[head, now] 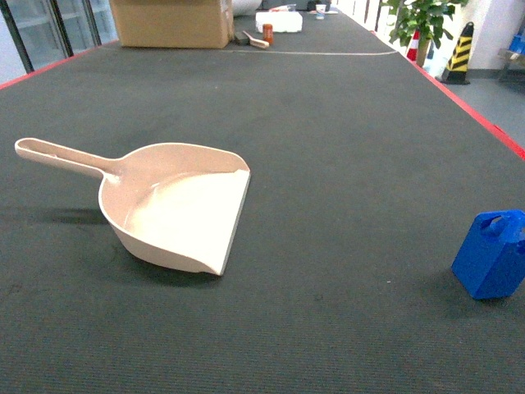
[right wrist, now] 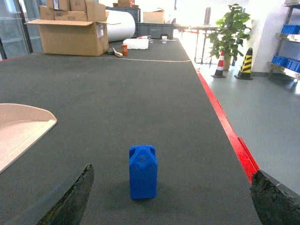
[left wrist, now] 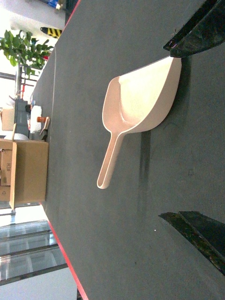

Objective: Place part in tray to right shelf

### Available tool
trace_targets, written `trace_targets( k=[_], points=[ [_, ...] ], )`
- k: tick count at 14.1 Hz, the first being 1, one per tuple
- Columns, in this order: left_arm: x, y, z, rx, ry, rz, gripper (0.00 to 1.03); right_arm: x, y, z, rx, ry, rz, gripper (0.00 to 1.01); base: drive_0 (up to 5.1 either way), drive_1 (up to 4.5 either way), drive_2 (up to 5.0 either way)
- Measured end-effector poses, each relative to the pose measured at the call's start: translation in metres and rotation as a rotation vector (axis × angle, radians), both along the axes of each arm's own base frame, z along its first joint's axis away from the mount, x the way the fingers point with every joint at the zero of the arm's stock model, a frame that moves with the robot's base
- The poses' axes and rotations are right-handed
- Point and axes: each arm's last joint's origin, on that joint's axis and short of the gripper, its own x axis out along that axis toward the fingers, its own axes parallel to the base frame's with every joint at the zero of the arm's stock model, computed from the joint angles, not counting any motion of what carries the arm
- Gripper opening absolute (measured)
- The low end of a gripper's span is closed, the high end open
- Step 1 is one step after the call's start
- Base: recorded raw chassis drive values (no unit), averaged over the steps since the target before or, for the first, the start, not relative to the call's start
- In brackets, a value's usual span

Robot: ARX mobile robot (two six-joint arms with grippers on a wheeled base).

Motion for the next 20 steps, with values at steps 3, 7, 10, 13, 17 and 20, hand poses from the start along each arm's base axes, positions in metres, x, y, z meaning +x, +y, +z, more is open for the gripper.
trace_targets(
  k=[3,7,10,13,17,20],
  points=[
    [0.0000,0.0000,0.0000,0.000,0.000,0.000,0.98,0.0000,0.0000,0.0000,0.000,0.000,0.000,0.98,0.0,0.00,0.0],
    [0.0000,0.0000,0.0000,0.000,0.000,0.000,0.98,0.0000,0.0000,0.0000,0.000,0.000,0.000,0.98,0.0,0.00,0.0],
    [0.0000,0.0000,0.0000,0.000,0.000,0.000,0.98,0.0000,0.0000,0.0000,0.000,0.000,0.000,0.98,0.0,0.00,0.0],
    [0.0000,0.0000,0.0000,0.000,0.000,0.000,0.98,0.0000,0.0000,0.0000,0.000,0.000,0.000,0.98,0.0,0.00,0.0],
    [0.0000,0.0000,0.0000,0.000,0.000,0.000,0.98,0.0000,0.0000,0.0000,0.000,0.000,0.000,0.98,0.0,0.00,0.0],
    [0.0000,0.0000,0.0000,0.000,0.000,0.000,0.98,0.0000,0.0000,0.0000,0.000,0.000,0.000,0.98,0.0,0.00,0.0]
  ],
)
